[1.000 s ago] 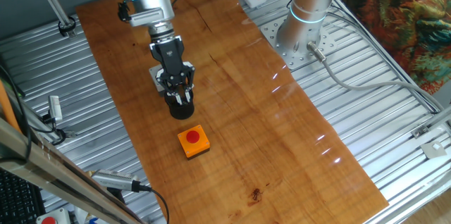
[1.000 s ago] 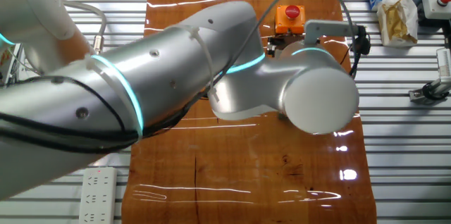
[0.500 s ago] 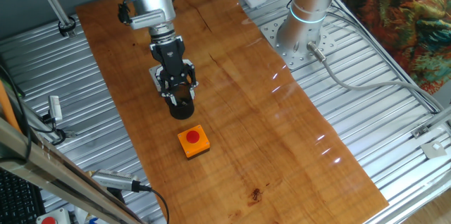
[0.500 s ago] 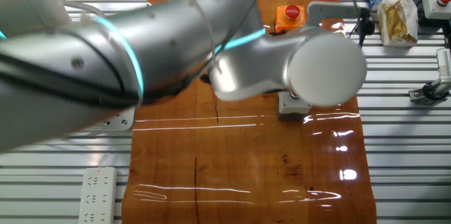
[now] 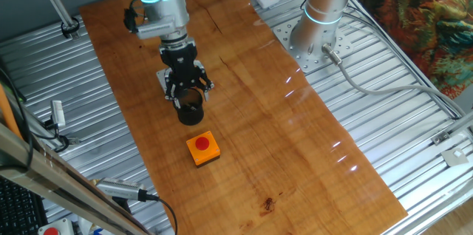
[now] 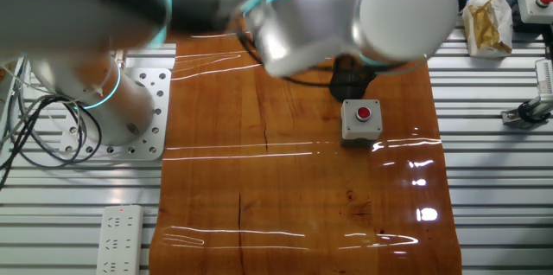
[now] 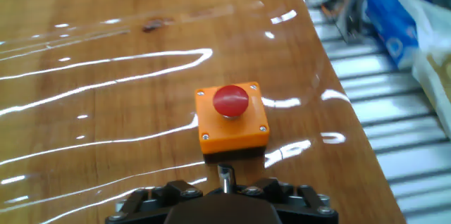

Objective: Put the pen into the pen holder

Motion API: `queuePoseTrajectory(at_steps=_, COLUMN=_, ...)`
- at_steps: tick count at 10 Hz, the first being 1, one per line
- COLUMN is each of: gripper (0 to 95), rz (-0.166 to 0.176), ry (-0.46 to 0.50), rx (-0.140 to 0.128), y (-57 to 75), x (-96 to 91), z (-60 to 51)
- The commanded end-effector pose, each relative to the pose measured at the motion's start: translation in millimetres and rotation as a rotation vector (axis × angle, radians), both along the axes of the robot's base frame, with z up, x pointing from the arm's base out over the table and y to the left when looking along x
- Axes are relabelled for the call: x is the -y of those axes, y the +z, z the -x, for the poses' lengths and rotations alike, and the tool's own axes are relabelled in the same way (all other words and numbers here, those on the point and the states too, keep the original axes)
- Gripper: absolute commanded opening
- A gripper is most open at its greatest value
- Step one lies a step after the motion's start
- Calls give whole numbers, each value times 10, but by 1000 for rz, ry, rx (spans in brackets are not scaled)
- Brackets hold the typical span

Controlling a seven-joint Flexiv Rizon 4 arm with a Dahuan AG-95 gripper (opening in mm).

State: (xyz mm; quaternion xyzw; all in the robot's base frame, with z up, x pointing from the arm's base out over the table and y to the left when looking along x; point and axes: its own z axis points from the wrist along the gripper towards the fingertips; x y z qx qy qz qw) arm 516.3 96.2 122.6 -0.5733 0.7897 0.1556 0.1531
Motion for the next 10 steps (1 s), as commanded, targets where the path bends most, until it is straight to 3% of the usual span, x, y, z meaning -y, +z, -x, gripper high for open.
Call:
queuePoseTrajectory(at_steps=1, gripper=570, rz=218, ry=-193, rx=-87, y=7, x=0, z=-9)
queuePoseTrajectory(at_steps=2, gripper=570, rz=217, ry=-235, rx=-119, y=34, x=-2, z=-4)
queuePoseTrajectory(at_steps=6, gripper=570, rz=268, ry=-339, rx=-196, y=174, x=2, z=24)
queuePoseTrajectory(at_steps=7, gripper=570, rz=281, ry=-403, rx=-230, y=199, x=6, z=29)
queuePoseTrajectory(at_steps=10, gripper=570, rz=361, ry=-590, rx=-266, y=208, x=10, z=35)
